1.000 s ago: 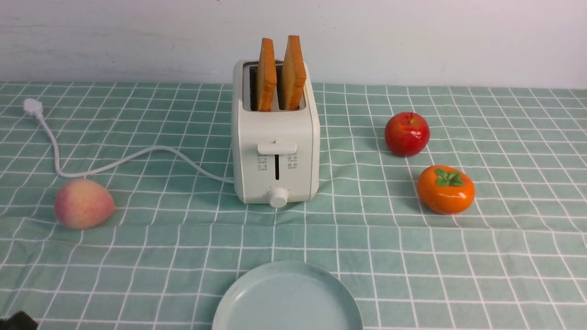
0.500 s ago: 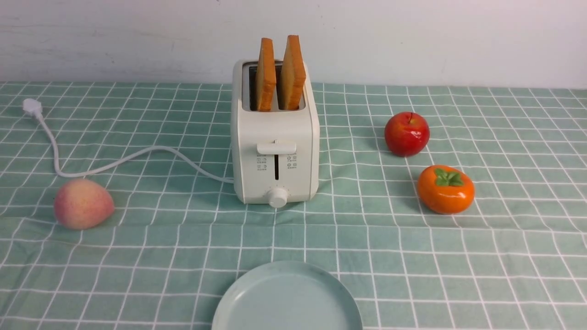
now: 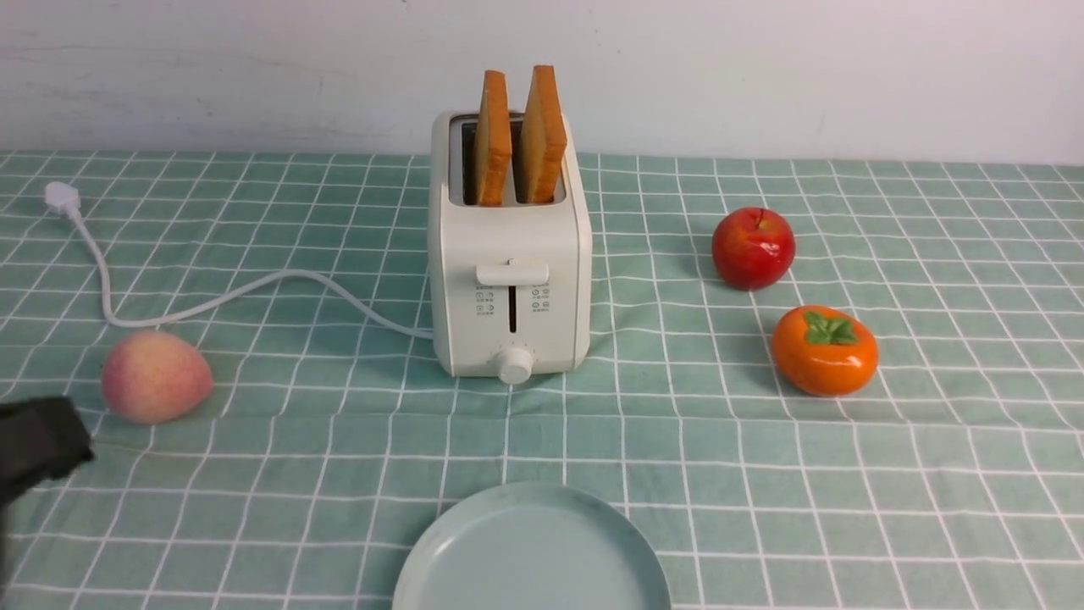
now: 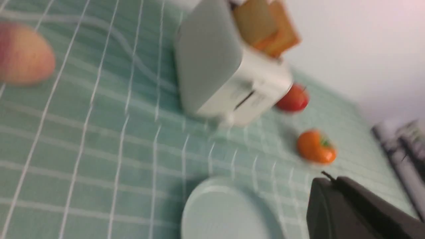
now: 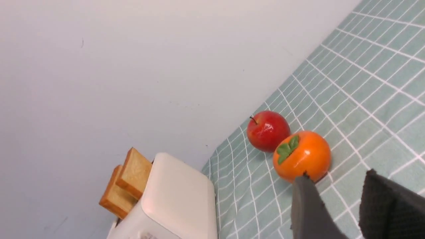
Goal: Take toasted bread from bread machine on blue coffee table place on plate.
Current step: 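Reach for a toast slice standing in the toaster with the left gripper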
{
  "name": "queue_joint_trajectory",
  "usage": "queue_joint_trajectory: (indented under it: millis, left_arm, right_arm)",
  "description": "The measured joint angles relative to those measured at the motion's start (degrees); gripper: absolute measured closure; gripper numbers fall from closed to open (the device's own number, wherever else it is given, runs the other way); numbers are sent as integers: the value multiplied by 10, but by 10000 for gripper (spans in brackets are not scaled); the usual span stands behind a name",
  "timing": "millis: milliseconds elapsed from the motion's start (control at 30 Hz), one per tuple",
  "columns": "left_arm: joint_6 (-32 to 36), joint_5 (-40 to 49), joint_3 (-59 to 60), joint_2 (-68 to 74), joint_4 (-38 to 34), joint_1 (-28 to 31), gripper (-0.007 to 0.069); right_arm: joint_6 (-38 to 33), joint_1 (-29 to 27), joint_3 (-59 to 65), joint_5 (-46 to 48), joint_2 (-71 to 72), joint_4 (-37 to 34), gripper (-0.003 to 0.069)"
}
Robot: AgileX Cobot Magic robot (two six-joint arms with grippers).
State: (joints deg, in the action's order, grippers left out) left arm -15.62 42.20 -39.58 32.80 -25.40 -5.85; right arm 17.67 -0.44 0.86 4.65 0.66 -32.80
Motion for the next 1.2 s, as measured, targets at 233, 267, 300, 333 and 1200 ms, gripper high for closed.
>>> queue_joint_trajectory:
  millis: [233, 267, 300, 333, 1200]
  left_arm:
    - [116, 40, -92, 225, -46, 0, 638]
    - [138, 40, -124, 261, -59, 0, 638]
    - [146, 40, -144, 285, -63, -3, 638]
    - [151, 40, -166, 313, -65, -8, 638]
    - [52, -7, -690, 806, 122, -133, 136]
  right_arm:
    - [-28, 12, -134, 330, -42, 23, 502]
    - [-35, 13, -164, 390, -76, 37, 535]
    - [-38, 13, -185, 420, -98, 45, 566]
    - [-41, 13, -205, 447, -116, 54, 585]
    - [-165, 13, -329, 560, -316, 80, 657]
